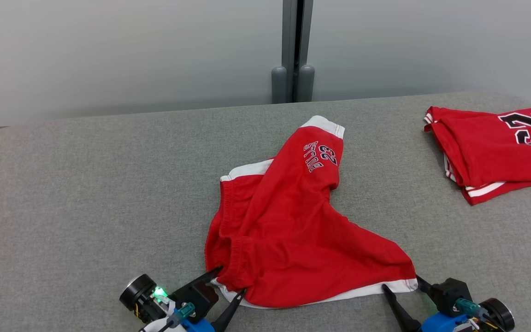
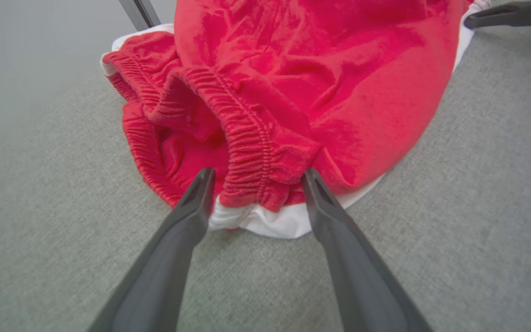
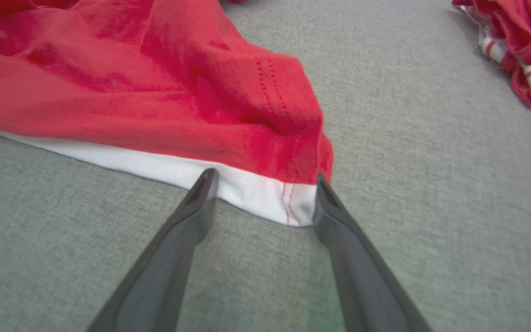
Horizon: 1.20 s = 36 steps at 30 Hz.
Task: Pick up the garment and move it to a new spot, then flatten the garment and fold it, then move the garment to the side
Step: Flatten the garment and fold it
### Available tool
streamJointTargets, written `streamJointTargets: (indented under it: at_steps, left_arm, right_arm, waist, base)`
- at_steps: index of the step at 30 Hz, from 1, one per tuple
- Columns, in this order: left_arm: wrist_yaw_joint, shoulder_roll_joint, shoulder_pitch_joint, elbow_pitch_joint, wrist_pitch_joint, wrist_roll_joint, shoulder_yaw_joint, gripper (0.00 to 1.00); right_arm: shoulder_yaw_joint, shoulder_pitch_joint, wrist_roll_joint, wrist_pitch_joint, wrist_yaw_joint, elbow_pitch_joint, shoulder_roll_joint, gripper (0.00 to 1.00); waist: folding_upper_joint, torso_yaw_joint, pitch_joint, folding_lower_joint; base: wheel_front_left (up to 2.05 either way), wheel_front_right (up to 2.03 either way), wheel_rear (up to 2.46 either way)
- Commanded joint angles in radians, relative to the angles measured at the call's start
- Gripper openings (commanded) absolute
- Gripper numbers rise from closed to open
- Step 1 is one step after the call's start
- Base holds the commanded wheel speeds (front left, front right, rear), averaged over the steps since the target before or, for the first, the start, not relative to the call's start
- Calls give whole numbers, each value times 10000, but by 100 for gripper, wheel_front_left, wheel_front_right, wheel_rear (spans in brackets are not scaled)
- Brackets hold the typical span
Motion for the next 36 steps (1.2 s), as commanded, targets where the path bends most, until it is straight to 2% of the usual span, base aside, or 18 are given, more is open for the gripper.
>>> streamJointTargets:
  at_steps: [1, 8, 10, 11, 12, 13, 14, 15, 16, 17, 21, 24, 27, 31, 36]
  left_arm:
    - [-5, 76, -258, 60, -42, -148, -209, 100]
    - [-5, 163, -567, 359, -43, -595, -777, 100]
    - [-5, 84, -601, 538, -42, -821, -999, 100]
    - [-5, 84, -601, 538, -42, -821, -999, 100]
    - [-5, 54, -616, 664, -42, -962, -1142, 100]
    - [-5, 19, -641, 784, -42, -1143, -1291, 100]
    - [-5, -15, -683, 905, -33, -1329, -1441, 75]
    - [-5, -35, -759, 958, -30, -1469, -1529, 49]
    - [-5, -68, -811, 971, -30, -1622, -1637, 9]
    - [-5, -107, -803, 952, -31, -1812, -1723, 0]
    - [-5, -78, -730, 480, -34, -2425, -1895, 0]
    - [-5, 231, -492, -300, -34, -2715, -1843, 0]
    - [-5, 639, -213, -1303, -34, -2688, -1477, 0]
    - [26, 1144, 232, -2623, -34, -2581, -716, 0]
    - [314, 1583, 310, -4198, -36, -2476, 165, 0]
  right_arm:
    - [112, -233, 181, -46, -1, 66, -115, 100]
    - [807, -386, 746, -16, -1, 320, -289, 100]
    - [1039, -449, 926, -15, 1, 419, -311, 85]
    - [1039, -449, 926, -15, 1, 419, -311, 85]
    - [1165, -498, 1025, -13, 1, 471, -318, 72]
    - [1288, -547, 1134, -12, 1, 508, -324, 41]
    - [1383, -578, 1236, -12, 1, 533, -335, 28]
    - [1465, -610, 1347, -12, 1, 559, -348, 11]
    - [1556, -641, 1456, -12, 1, 547, -355, 0]
    - [1628, -665, 1528, -13, 1, 521, -388, 0]
    - [2021, -498, 1777, -27, 1, -48, -576, 0]
    - [2259, -116, 1924, -27, 1, -815, -903, 0]
    - [2495, 236, 2034, -27, 1, -1782, -1262, 0]
    - [2316, 646, 2145, -27, 1, -3118, -1711, 0]
    - [1928, 569, 2288, -28, -1, -4393, -1987, 0]
  waist:
    - [0, -11, 20, -1]
    - [0, -44, 75, -1]
    - [0, -42, 100, -1]
    - [0, -42, 100, -1]
    - [0, -43, 111, -1]
    - [0, -44, 119, -1]
    - [0, -43, 119, -1]
    - [0, -43, 114, -1]
    - [0, -41, 107, -1]
    - [0, -33, 89, -1]
    - [0, 14, -115, -1]
    - [0, 30, -293, -1]
    - [0, 40, -470, -1]
    - [0, 79, -615, -1]
    - [0, 93, -696, -1]
  base:
    - [0, 0, 0]
    - [0, 0, 0]
    - [0, 0, 0]
    - [0, 0, 0]
    - [0, 0, 0]
    - [0, 0, 0]
    - [0, 0, 0]
    - [0, 0, 0]
    - [0, 0, 0]
    - [0, 0, 0]
    - [0, 0, 0]
    - [0, 0, 0]
    - [0, 0, 0]
    - [0, 0, 0]
    - [0, 0, 0]
